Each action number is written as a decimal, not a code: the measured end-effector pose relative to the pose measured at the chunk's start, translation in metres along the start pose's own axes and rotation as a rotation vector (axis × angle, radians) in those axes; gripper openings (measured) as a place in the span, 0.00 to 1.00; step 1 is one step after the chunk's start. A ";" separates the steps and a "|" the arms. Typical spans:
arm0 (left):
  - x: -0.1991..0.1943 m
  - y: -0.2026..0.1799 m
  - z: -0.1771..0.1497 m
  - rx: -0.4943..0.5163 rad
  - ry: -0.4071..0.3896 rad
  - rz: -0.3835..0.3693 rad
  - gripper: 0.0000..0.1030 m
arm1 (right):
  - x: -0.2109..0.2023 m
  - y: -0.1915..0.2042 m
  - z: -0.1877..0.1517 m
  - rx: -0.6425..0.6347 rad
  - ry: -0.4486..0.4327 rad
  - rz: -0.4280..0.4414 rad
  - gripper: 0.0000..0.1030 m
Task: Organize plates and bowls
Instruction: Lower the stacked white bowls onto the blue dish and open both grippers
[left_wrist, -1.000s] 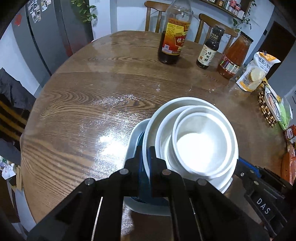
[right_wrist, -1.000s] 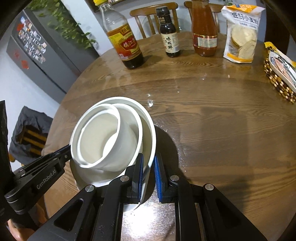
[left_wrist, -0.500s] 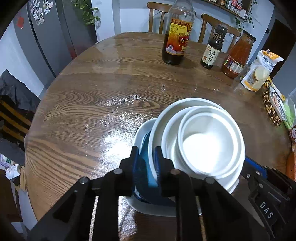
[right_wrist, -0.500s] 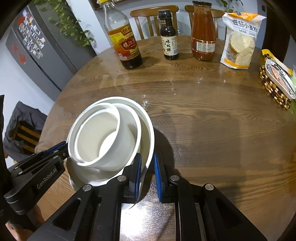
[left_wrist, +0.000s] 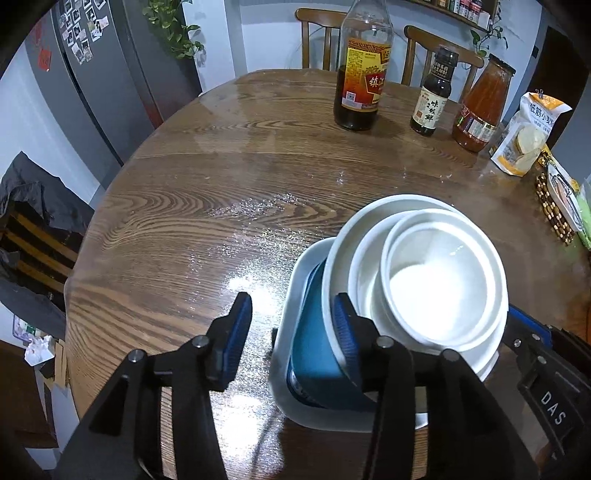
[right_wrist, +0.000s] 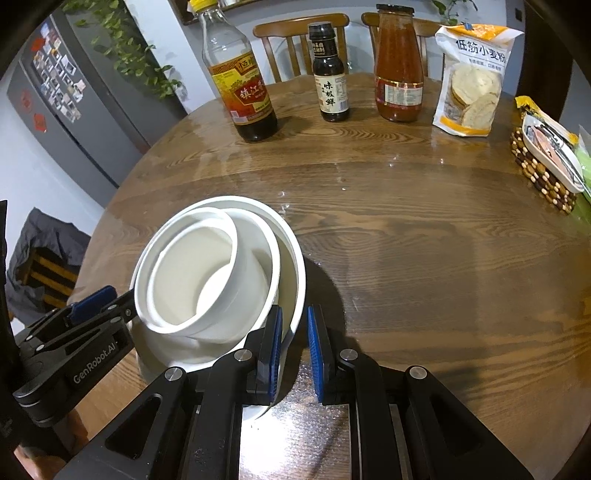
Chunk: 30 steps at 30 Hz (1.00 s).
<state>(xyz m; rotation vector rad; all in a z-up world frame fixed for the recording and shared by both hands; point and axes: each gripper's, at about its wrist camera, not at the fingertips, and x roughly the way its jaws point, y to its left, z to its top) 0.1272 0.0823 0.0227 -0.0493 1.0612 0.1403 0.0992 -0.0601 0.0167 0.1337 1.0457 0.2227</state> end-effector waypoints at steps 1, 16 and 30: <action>0.000 0.001 0.000 -0.001 -0.001 0.001 0.47 | 0.000 0.000 0.000 0.001 0.000 -0.003 0.16; 0.001 0.005 -0.001 0.004 -0.022 0.013 0.61 | -0.002 0.003 -0.002 0.006 -0.021 -0.029 0.16; 0.001 0.005 -0.001 0.027 -0.031 0.009 0.62 | -0.003 0.001 -0.002 0.014 -0.024 -0.033 0.16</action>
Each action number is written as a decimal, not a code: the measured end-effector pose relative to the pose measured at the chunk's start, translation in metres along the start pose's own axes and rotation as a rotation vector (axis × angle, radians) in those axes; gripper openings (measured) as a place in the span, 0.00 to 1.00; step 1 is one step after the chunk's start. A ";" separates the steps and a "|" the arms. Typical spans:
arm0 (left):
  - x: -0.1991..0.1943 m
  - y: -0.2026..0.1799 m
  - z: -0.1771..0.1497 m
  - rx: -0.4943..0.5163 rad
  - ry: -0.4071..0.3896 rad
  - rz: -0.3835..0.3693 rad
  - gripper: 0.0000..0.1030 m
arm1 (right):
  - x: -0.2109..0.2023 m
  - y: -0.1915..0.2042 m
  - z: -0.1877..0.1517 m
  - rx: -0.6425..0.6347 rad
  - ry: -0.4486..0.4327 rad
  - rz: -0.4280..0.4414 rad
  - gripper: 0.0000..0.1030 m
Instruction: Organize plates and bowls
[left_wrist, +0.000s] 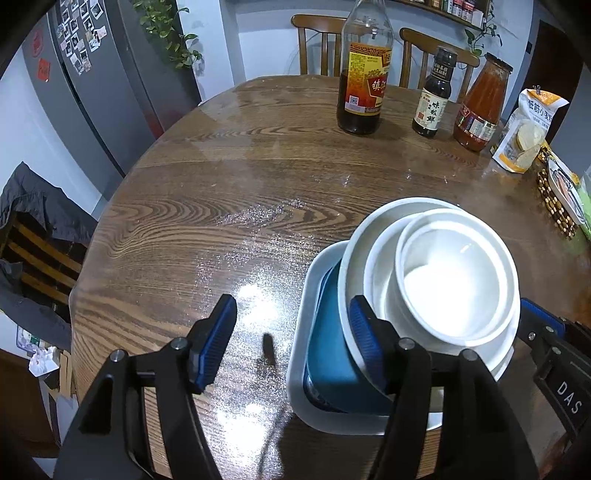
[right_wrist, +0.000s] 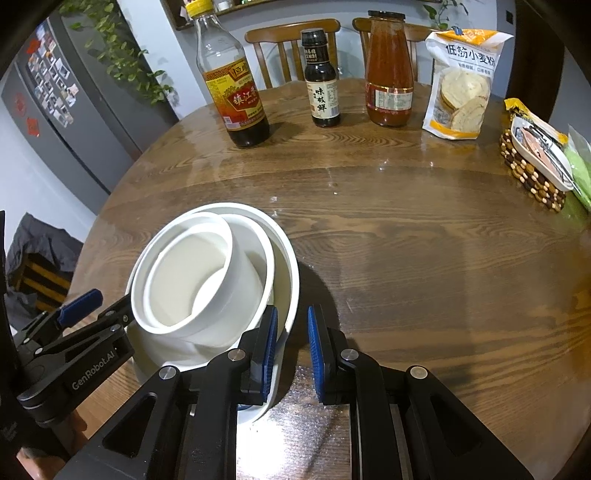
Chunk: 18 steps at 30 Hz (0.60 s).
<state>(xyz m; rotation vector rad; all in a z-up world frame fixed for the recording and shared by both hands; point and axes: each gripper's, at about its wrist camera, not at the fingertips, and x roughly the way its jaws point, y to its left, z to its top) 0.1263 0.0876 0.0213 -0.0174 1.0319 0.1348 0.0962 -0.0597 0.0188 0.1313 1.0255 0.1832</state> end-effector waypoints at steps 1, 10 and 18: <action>0.000 0.000 0.000 0.001 -0.001 0.000 0.62 | 0.000 0.000 0.000 0.001 0.000 0.000 0.16; -0.004 0.000 -0.002 0.022 -0.021 0.013 0.62 | 0.000 -0.001 -0.001 0.009 0.004 0.003 0.17; -0.016 0.005 0.005 0.024 -0.084 0.018 0.71 | 0.000 0.002 -0.001 0.005 -0.003 -0.004 0.17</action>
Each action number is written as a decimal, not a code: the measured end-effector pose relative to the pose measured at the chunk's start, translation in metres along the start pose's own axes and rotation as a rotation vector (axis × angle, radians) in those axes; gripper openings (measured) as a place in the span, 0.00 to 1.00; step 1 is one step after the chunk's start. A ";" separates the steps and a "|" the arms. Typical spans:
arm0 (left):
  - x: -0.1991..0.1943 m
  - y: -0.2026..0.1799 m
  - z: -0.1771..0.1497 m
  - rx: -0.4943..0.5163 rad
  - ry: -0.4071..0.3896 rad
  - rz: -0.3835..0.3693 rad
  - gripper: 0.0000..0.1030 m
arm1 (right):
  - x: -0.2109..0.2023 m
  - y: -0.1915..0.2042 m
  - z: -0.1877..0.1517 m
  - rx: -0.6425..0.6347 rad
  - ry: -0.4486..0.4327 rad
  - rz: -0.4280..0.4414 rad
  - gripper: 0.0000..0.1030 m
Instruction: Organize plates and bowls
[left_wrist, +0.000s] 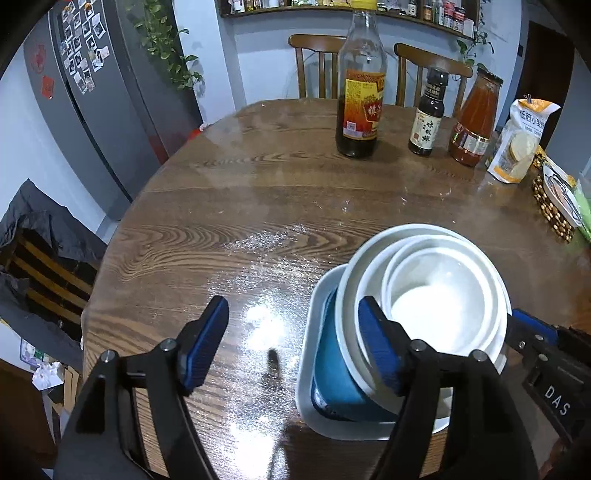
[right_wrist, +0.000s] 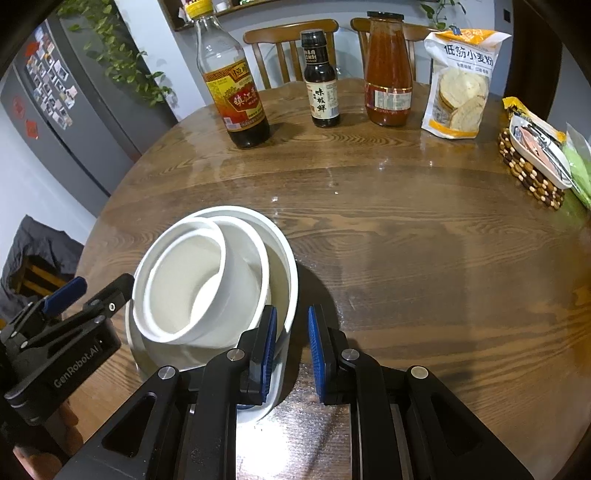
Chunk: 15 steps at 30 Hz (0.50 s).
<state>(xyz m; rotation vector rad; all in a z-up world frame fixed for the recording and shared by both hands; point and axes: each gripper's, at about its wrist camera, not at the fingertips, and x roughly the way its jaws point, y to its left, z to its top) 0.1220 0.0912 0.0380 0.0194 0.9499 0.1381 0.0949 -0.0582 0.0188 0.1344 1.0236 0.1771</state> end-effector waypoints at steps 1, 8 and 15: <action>0.000 0.000 0.000 -0.001 -0.001 0.000 0.71 | 0.000 0.000 0.000 -0.001 0.001 0.000 0.17; -0.003 -0.001 0.000 0.001 -0.010 -0.004 0.71 | -0.002 0.000 0.000 -0.001 -0.006 -0.007 0.17; -0.011 -0.003 -0.002 0.010 -0.031 -0.011 0.71 | -0.015 -0.001 -0.002 -0.005 -0.046 -0.022 0.19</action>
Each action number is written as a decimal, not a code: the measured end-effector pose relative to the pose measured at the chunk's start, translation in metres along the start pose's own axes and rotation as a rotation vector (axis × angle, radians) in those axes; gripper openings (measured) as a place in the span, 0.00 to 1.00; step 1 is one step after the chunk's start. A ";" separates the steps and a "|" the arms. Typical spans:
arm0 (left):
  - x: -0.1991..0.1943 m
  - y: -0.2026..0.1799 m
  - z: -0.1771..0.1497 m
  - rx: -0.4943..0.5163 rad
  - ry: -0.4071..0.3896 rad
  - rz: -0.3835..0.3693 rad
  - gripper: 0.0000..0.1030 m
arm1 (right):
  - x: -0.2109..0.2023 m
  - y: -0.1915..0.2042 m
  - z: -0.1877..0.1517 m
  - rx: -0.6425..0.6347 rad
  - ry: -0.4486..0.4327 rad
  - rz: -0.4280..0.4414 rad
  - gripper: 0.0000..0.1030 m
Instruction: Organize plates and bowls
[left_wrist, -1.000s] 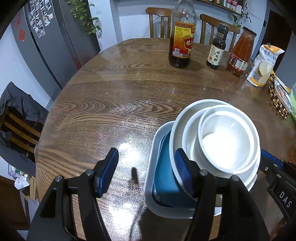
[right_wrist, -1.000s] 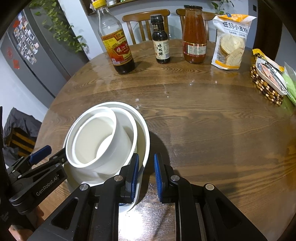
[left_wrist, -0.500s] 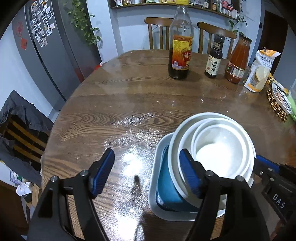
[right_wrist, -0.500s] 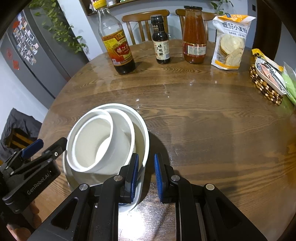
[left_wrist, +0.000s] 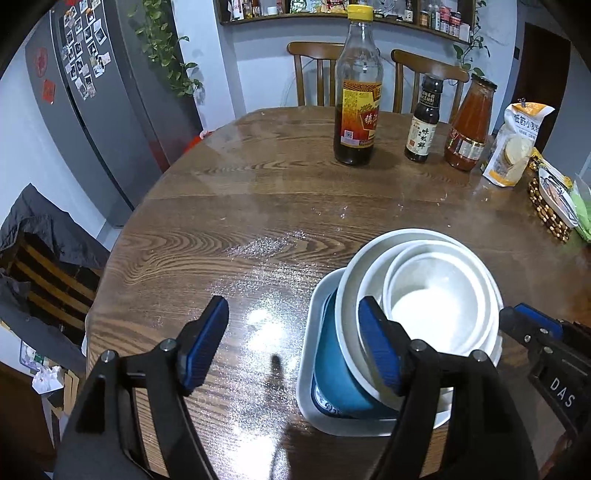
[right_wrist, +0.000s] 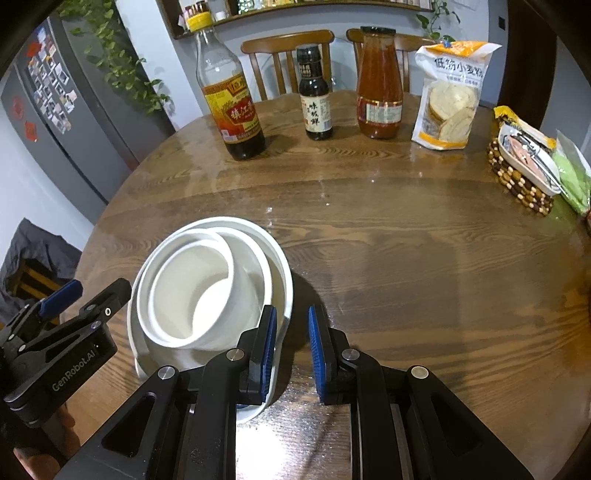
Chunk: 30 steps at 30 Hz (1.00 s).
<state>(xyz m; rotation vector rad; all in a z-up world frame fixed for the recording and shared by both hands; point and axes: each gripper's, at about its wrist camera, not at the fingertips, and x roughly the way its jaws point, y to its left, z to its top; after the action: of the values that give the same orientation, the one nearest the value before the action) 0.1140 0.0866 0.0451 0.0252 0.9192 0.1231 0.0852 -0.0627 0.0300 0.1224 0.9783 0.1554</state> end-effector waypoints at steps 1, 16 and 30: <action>-0.001 -0.001 0.000 0.002 -0.003 -0.002 0.71 | -0.003 0.000 -0.001 0.000 -0.005 0.004 0.22; -0.031 -0.011 -0.008 0.033 -0.064 -0.039 0.75 | -0.031 0.010 -0.022 -0.039 -0.069 0.041 0.48; -0.062 -0.002 -0.021 0.019 -0.111 -0.047 0.90 | -0.058 0.020 -0.040 -0.093 -0.155 0.026 0.77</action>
<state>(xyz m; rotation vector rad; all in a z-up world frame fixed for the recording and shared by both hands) 0.0606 0.0771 0.0810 0.0273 0.8091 0.0686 0.0184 -0.0525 0.0590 0.0608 0.8140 0.2124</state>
